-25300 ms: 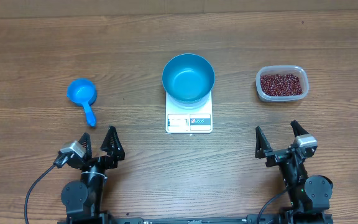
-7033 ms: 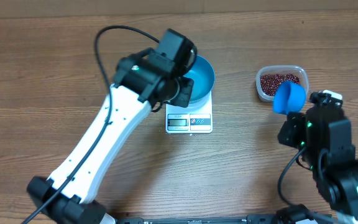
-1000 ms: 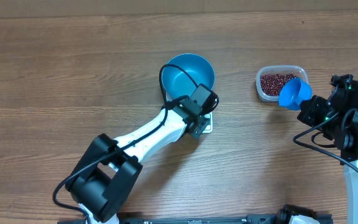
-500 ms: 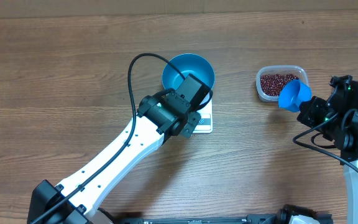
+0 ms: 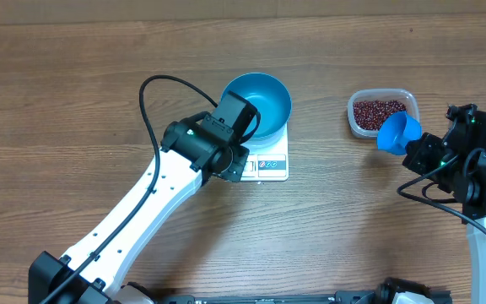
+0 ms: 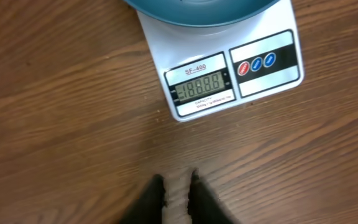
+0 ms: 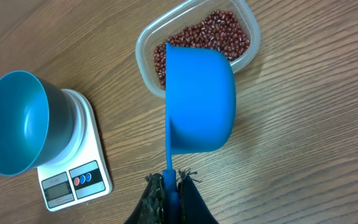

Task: Scoop item into bowl and weigh 150g on scale
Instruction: 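Raise the left gripper away from the scale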

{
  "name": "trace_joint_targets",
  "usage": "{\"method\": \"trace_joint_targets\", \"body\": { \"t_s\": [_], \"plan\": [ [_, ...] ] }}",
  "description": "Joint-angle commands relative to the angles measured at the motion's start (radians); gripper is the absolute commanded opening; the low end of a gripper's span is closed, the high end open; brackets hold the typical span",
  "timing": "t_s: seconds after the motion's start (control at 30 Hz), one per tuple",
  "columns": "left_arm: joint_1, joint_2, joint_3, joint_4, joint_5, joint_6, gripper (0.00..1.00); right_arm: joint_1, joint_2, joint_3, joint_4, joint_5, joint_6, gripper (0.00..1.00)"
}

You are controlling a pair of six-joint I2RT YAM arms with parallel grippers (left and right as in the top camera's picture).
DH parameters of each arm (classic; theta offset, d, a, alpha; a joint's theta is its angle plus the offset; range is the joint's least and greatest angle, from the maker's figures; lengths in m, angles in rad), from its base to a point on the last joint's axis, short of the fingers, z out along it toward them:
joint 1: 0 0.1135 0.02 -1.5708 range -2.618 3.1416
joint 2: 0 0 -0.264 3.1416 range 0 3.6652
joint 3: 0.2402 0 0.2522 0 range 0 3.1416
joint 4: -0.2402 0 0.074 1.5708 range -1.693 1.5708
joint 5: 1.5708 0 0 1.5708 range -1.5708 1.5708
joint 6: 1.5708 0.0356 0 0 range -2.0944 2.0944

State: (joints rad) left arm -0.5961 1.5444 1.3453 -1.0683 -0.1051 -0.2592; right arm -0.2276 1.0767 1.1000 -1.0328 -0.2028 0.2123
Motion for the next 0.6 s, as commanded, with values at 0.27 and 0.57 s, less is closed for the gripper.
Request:
{"method": "trace_joint_targets", "body": {
  "t_s": [0.27,0.57],
  "plan": [
    [0.006,-0.024,0.006,0.019,0.080,-0.003,0.99,-0.004,-0.002,0.029,0.000,-0.001,-0.005,0.04],
    [0.006,-0.024,0.006,0.021,0.080,-0.003,1.00,-0.004,-0.002,0.029,-0.005,-0.001,-0.005,0.04]
  ]
}}
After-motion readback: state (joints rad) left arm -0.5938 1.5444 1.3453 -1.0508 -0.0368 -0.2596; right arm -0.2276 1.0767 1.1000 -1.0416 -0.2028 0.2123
